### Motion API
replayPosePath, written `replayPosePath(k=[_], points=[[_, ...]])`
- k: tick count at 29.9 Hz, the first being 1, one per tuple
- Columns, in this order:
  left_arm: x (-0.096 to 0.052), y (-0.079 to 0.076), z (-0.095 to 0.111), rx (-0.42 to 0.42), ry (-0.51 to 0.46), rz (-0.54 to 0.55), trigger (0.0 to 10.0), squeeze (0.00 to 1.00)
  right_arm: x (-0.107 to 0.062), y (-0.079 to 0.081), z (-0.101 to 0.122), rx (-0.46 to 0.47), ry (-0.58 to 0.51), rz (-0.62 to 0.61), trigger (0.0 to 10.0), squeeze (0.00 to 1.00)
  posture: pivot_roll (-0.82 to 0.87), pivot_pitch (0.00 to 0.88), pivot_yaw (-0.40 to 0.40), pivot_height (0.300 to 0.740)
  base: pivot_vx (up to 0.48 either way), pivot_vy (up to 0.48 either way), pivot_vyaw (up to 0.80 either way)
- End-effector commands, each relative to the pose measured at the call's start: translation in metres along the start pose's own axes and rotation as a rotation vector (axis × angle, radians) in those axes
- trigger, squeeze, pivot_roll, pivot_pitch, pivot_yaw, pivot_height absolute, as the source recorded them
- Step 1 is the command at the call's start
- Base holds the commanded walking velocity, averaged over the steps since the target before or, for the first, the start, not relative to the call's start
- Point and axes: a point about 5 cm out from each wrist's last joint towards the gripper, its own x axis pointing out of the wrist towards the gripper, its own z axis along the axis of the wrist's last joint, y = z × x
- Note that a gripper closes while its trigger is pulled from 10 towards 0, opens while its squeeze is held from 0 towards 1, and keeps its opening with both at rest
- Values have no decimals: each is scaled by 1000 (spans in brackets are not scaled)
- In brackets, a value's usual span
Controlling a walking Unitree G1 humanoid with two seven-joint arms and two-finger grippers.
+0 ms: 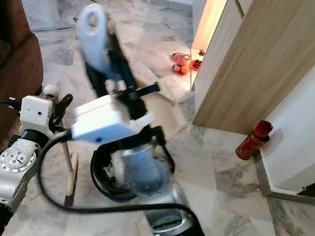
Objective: Sweep floor
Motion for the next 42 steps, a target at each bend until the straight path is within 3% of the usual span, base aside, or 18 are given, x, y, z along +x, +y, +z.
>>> replayPosePath(k=[1, 4, 5, 8, 11, 13, 20, 30, 42], points=[[2, -1, 8, 7, -47, -10, 10000, 0, 3, -24, -12, -82, 41, -95, 10000, 0, -26, 104, -64, 740, 0, 0, 0], [1, -1, 8, 8, -46, -11, 10000, 0, -9, -46, -42, -132, 166, -163, 10000, 0, -26, 104, -64, 740, 0, 0, 0], [1, -1, 8, 8, -46, -11, 10000, 0, -9, -46, -42, -132, 166, -163, 10000, 0, -26, 104, -64, 740, 0, 0, 0], [1, -2, 7, 7, -44, -15, 10000, 0, -30, -61, -70, -116, 300, -232, 10000, 0, -24, 92, -64, 740, 0, 0, 0], [0, -1, 7, 8, -43, -17, 10000, 0, -43, -65, -86, -107, 380, -257, 10000, 0, -25, 90, -63, 740, 0, 0, 0], [-2, -1, 5, 11, -37, -26, 10000, 0, -67, -70, -111, -74, 522, -295, 10000, 0, -25, 87, -62, 740, 0, 0, 0], [-9, -4, 4, 1, -26, -60, 10000, 0, -101, -70, -142, 61, 699, -400, 10000, 0, -24, 80, -60, 740, 0, 0, 0], [-9, -8, 4, -33, -25, -71, 10000, 0, -118, -57, -155, 84, 742, -354, 10000, 0, -20, 87, -62, 740, 0, 0, 0], [-6, -11, 5, -67, -20, -86, 10000, 0, -135, -52, -167, 167, 810, -402, 10000, 0, -20, 110, -63, 740, 0, 0, 0]])
